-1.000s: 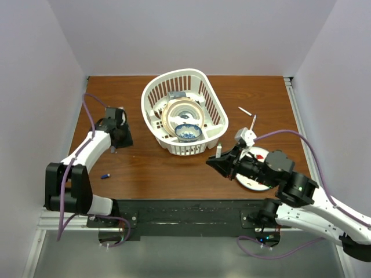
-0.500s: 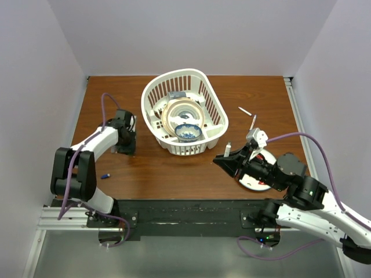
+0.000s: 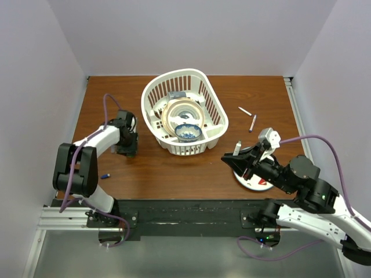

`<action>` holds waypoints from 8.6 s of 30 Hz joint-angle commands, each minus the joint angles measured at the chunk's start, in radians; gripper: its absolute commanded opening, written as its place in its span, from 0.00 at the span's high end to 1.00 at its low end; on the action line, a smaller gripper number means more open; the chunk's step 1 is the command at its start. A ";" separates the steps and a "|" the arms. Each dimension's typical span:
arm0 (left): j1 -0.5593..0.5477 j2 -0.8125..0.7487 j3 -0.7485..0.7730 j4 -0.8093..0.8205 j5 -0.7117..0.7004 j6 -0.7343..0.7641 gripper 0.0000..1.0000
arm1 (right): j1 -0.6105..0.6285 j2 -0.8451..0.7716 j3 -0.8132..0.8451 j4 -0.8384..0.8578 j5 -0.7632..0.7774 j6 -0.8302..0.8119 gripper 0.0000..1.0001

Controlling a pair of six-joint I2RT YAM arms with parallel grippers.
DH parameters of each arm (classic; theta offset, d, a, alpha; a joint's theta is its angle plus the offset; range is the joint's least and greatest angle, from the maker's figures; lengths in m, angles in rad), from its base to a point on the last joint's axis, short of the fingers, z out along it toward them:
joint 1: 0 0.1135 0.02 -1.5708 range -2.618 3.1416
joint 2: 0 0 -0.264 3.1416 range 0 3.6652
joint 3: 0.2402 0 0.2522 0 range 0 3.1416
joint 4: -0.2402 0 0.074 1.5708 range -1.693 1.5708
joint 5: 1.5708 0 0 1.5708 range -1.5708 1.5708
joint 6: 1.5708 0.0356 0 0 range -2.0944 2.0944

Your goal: Insert the pens into the pen caps

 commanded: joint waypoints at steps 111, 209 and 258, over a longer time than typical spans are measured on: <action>-0.218 -0.814 -0.459 1.309 0.781 -0.815 1.00 | -0.001 0.649 -0.228 0.767 -0.451 0.282 1.00; -0.361 -0.712 -0.369 1.406 0.928 -0.749 0.49 | 0.014 0.588 -0.185 0.744 -0.546 0.221 1.00; -0.707 -0.738 -0.734 1.568 0.730 -0.749 1.00 | -0.139 0.629 0.147 0.569 -0.501 0.098 1.00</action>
